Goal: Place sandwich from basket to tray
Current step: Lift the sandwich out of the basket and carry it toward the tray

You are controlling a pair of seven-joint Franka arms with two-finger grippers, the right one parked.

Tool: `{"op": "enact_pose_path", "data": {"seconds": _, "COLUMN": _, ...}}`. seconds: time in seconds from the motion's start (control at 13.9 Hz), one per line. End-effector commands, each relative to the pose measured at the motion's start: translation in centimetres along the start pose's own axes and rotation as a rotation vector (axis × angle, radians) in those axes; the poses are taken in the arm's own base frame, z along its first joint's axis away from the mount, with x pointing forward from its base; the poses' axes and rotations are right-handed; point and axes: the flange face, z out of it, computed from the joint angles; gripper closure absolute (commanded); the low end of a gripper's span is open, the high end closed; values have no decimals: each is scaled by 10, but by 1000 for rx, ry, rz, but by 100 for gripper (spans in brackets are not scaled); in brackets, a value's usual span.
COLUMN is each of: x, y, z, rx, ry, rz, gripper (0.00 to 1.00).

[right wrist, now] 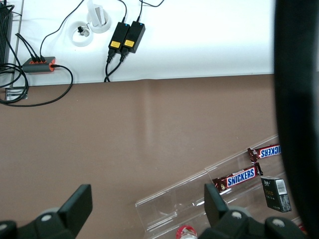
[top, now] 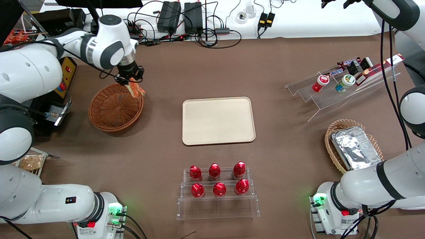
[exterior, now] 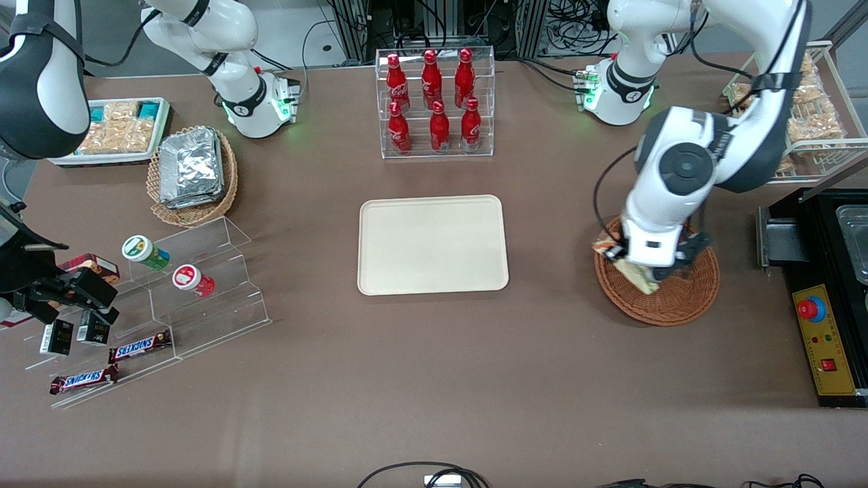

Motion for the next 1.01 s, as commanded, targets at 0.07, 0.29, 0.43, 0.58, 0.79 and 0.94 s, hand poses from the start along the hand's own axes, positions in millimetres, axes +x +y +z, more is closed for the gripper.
{"op": "enact_pose_path", "data": {"seconds": 0.07, "x": -37, "y": 50, "z": -5, "rx": -23, "ry": -9, "rz": 198, "gripper": 100}}
{"op": "enact_pose_path", "data": {"seconds": 0.29, "x": -81, "y": 85, "z": -3, "rx": -6, "ry": 32, "rz": 381, "gripper": 100}}
{"op": "enact_pose_path", "data": {"seconds": 0.43, "x": -110, "y": 107, "z": 14, "rx": 2, "ry": 58, "rz": 482, "gripper": 100}}
{"op": "enact_pose_path", "data": {"seconds": 0.58, "x": -130, "y": 122, "z": 34, "rx": -7, "ry": 49, "rz": 553, "gripper": 100}}
{"op": "enact_pose_path", "data": {"seconds": 0.79, "x": -160, "y": 136, "z": 51, "rx": -7, "ry": 30, "rz": 632, "gripper": 100}}
{"op": "enact_pose_path", "data": {"seconds": 0.94, "x": -178, "y": 144, "z": 63, "rx": -19, "ry": -2, "rz": 662, "gripper": 100}}
